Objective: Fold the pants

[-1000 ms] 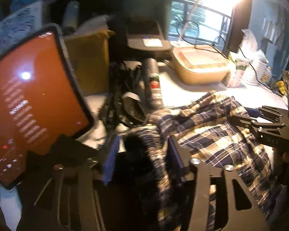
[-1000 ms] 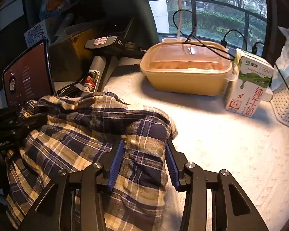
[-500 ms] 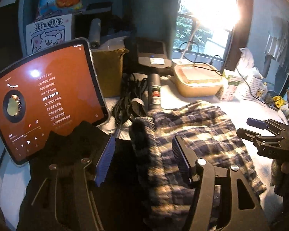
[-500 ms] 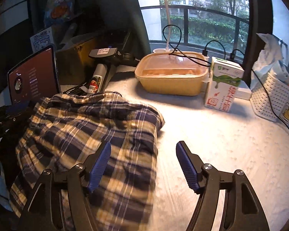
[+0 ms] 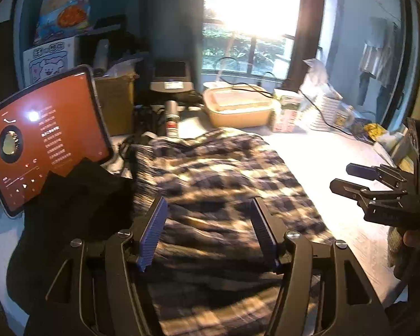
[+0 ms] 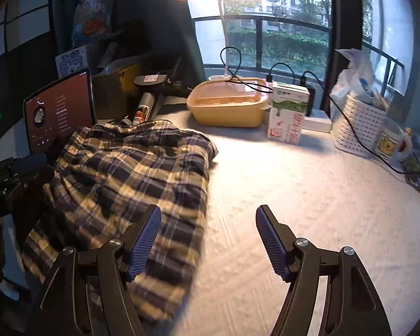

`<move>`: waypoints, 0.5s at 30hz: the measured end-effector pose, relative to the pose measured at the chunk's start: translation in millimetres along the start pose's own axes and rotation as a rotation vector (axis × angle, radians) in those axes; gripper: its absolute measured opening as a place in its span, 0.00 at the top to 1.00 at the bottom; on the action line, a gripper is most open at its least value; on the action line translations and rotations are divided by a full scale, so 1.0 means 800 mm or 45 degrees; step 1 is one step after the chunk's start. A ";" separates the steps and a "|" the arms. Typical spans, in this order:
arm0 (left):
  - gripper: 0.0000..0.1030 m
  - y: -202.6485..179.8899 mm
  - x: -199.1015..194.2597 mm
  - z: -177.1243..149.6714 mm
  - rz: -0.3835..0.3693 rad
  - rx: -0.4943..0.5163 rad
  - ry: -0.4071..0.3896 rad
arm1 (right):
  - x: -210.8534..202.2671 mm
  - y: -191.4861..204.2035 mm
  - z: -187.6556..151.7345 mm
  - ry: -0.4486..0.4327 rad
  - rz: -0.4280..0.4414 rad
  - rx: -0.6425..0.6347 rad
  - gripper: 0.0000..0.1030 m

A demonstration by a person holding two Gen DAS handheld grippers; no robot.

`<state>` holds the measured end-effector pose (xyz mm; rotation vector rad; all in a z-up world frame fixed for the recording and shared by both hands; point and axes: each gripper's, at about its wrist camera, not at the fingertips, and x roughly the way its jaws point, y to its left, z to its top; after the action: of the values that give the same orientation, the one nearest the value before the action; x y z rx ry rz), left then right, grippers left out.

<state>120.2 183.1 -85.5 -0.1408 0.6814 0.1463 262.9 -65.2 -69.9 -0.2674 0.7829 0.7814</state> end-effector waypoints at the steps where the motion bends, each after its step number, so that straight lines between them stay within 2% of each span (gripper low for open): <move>1: 0.40 -0.008 -0.002 -0.003 -0.009 0.010 0.001 | -0.006 -0.001 -0.004 -0.004 -0.003 0.001 0.30; 8: 0.40 -0.048 -0.023 -0.016 -0.068 0.052 -0.033 | -0.049 -0.010 -0.027 -0.042 -0.031 0.013 0.30; 13: 0.40 -0.064 -0.042 -0.021 -0.070 0.033 -0.092 | -0.079 -0.016 -0.037 -0.083 -0.056 0.023 0.30; 14: 0.39 -0.066 -0.046 -0.022 -0.064 0.031 -0.104 | -0.087 -0.017 -0.039 -0.093 -0.062 0.025 0.30; 15: 0.32 -0.069 -0.052 -0.023 -0.060 0.026 -0.122 | -0.092 -0.018 -0.041 -0.101 -0.068 0.027 0.30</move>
<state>87.4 122.4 -68.7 -0.1296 0.5836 0.1007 222.7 -129.9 -40.3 -0.2362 0.7061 0.7292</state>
